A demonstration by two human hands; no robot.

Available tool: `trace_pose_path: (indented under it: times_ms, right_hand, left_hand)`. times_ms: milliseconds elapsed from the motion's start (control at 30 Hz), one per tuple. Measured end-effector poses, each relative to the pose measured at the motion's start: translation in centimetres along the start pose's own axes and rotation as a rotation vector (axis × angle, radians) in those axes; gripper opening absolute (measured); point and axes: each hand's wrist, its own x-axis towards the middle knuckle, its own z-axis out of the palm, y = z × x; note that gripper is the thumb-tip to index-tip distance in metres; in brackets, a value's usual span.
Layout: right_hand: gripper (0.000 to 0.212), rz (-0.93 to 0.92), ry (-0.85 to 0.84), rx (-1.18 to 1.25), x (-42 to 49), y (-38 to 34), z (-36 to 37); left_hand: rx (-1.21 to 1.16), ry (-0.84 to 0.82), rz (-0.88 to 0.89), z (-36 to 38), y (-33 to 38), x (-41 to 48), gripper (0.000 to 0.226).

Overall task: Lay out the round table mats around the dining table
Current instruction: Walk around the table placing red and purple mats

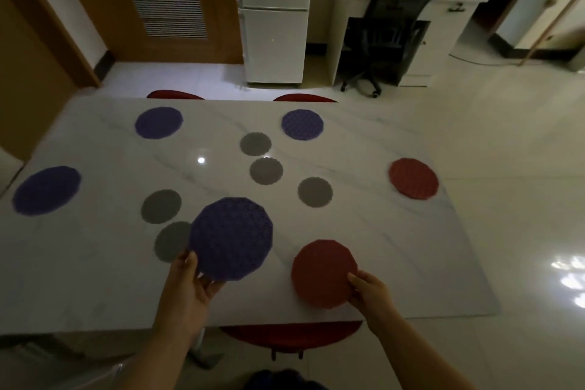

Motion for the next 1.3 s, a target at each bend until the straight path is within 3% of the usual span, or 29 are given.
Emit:
trace_pose_path:
  times_ms: [167, 367, 667, 800, 933, 1067, 1167, 1300]
  right_hand:
    - [0.018, -0.008, 0.023, -0.083, 1.3, 0.7, 1.7]
    - [0.028, -0.109, 0.165, -0.473, 2.3, 1.2, 2.4]
    - [0.030, -0.220, 0.129, -0.899, 1.4, 0.9, 2.7]
    - [0.025, -0.211, 0.151, -0.886, 1.4, 0.7, 2.9]
    - [0.049, -0.235, 0.183, -0.944, 0.8, 0.5, 2.8]
    - [0.046, -0.338, 0.149, -0.975, -0.2, -1.2, 4.3]
    - [0.039, -0.431, 0.024, -0.896, -1.5, -3.3, 7.5]
    - [0.036, -0.412, -0.350, -0.460, -5.1, -6.2, 13.7]
  left_hand:
    - [0.014, -0.007, -0.014, -0.8, 0.2, 0.0, 0.027]
    - [0.014, -0.002, 0.023, -1.4, 0.0, 0.0, 0.021]
    - [0.034, -0.016, 0.056, -1.7, 0.0, -0.2, 0.022]
    - [0.029, -0.012, 0.064, -1.8, 0.2, -0.1, 0.021]
    - [0.035, -0.013, 0.077, -1.8, 0.3, -0.2, 0.022]
    - [0.045, -0.016, 0.089, -1.7, 0.4, -0.4, 0.022]
    - [0.041, -0.004, 0.101, -1.7, 0.7, -0.6, 0.024]
    - [0.030, 0.024, 0.142, -2.1, 1.6, -1.1, 0.025]
